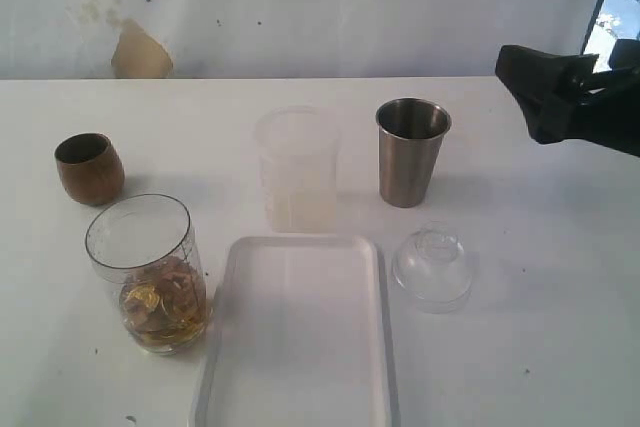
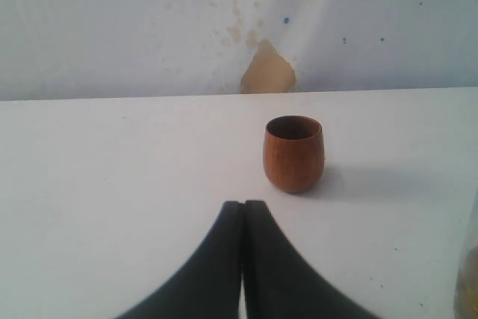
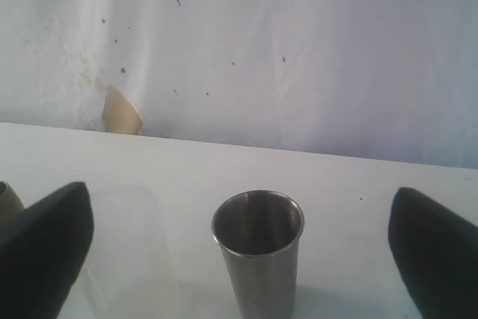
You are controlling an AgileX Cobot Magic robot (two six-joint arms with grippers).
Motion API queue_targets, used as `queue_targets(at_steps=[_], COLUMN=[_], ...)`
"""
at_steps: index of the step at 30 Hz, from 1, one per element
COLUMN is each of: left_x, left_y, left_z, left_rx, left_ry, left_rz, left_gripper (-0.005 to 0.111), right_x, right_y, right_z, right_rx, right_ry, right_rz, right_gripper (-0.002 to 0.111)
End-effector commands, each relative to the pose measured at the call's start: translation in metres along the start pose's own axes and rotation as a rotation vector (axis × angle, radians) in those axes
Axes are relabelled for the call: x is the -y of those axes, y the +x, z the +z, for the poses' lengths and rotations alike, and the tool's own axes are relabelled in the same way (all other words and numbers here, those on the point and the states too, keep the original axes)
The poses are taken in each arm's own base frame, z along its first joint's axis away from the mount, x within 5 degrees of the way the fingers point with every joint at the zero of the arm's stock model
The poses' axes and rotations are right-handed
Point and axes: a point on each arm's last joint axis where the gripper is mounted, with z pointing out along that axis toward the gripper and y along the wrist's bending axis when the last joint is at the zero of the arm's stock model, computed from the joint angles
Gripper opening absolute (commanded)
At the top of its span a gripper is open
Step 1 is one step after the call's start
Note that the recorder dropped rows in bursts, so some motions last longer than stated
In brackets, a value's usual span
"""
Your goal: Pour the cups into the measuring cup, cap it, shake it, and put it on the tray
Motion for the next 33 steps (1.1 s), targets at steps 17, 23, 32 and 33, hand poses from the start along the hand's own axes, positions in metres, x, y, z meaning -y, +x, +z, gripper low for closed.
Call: queue_targets(at_steps=[17,23,32,33], left_x=[0.000,0.000,0.000,0.000], left_y=[0.000,0.000,0.000,0.000], left_z=[0.000,0.000,0.000,0.000], left_rx=[0.013,0.013,0.013,0.013], left_ry=[-0.004,-0.004,-0.004,-0.004], left_rz=[-0.004,-0.004,-0.004,-0.004], left_gripper=[0.000,0.000,0.000,0.000], right_x=[0.035,0.028,0.016,0.017], right_y=[0.040,0.049,0.041,0.041], right_z=[-0.017,-0.019,0.016,0.019], right_rx=[-0.317,-0.411,-1.028,-1.100], right_ry=[0.435,0.435,0.332,0.312], right_rz=[0.211,0.219,-0.012,-0.059], right_gripper=[0.104,0.032,0.025,0.025])
